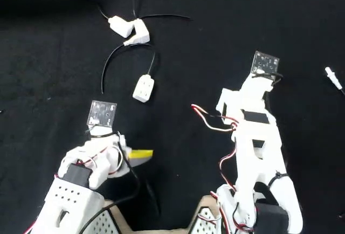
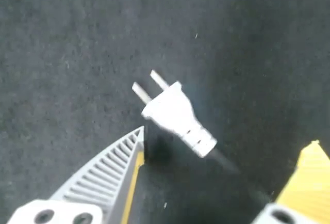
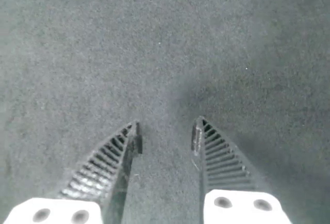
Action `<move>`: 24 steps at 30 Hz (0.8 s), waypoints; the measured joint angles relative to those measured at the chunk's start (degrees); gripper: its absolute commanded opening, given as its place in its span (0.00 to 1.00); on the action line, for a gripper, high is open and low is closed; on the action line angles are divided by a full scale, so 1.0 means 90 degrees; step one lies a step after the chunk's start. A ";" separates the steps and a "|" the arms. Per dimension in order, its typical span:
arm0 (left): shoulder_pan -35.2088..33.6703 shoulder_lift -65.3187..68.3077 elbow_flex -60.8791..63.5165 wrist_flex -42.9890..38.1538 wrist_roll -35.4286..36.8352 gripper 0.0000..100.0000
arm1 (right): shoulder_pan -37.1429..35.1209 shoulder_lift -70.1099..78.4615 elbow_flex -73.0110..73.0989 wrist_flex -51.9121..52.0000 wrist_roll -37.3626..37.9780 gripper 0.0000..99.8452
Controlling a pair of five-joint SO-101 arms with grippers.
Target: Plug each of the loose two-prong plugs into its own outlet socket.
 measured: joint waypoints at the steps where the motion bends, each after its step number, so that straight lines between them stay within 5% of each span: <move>1: 0.0000 0.0000 0.0000 0.0117 0.0000 0.43 | -0.0010 0.0000 0.0000 0.0000 0.0000 0.17; 5: 0.0000 0.0000 0.0000 0.0430 0.0000 0.41 | -0.0029 0.0000 0.0000 0.0000 0.0000 0.17; 13: -0.0440 0.0000 0.0000 0.0283 -0.0322 0.02 | -0.0020 0.0000 0.0000 0.0000 0.0039 0.17; 24: -0.0947 0.0000 0.0000 -0.0274 -0.0713 0.03 | -0.0020 0.0000 0.0000 0.0000 0.0039 0.17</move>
